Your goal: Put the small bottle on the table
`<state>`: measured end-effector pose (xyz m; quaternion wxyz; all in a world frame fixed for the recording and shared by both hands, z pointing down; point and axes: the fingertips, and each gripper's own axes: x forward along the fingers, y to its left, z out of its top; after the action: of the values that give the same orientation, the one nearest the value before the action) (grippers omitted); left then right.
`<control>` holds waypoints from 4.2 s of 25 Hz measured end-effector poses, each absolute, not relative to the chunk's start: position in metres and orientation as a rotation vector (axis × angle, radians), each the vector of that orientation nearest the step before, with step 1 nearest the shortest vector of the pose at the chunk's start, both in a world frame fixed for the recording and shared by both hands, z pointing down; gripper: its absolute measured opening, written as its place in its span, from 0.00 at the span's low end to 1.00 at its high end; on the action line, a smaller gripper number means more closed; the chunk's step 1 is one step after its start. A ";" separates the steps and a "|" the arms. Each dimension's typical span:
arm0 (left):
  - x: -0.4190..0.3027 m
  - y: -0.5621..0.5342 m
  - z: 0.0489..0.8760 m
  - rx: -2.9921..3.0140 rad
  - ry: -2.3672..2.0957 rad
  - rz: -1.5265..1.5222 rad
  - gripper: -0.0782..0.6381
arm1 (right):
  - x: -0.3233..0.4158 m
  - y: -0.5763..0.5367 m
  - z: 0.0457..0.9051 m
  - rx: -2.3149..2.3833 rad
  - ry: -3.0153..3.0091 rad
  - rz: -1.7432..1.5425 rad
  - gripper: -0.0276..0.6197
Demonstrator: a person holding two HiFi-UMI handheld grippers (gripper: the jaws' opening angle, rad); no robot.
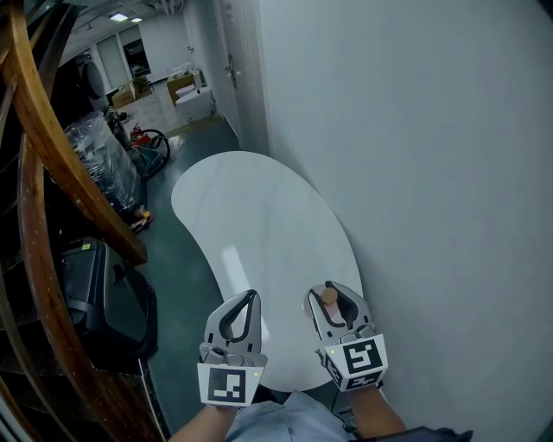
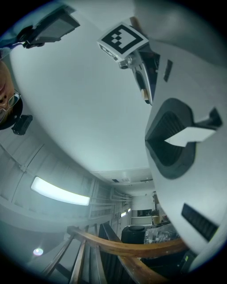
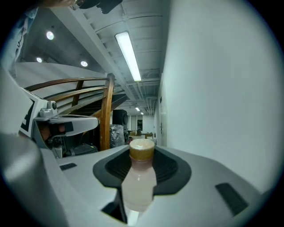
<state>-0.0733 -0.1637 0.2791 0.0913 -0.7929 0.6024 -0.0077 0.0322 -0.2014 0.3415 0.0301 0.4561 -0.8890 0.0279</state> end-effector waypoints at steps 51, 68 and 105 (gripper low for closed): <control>-0.094 -0.217 0.430 -2.777 1.730 -0.552 0.11 | 0.008 -0.222 0.502 1.419 -2.488 0.347 0.24; -0.091 -0.214 0.420 -2.756 1.713 -0.529 0.11 | 0.007 -0.210 0.522 1.348 -2.387 0.315 0.24; -0.085 -0.221 0.271 -2.369 1.814 -0.011 0.11 | 0.002 -0.239 0.313 1.438 -2.717 -0.106 0.04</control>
<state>-0.0854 -0.2209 0.2708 0.0790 -0.7915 0.6061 -0.0036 0.0019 -0.2386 0.3127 0.0330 0.4672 -0.8829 -0.0343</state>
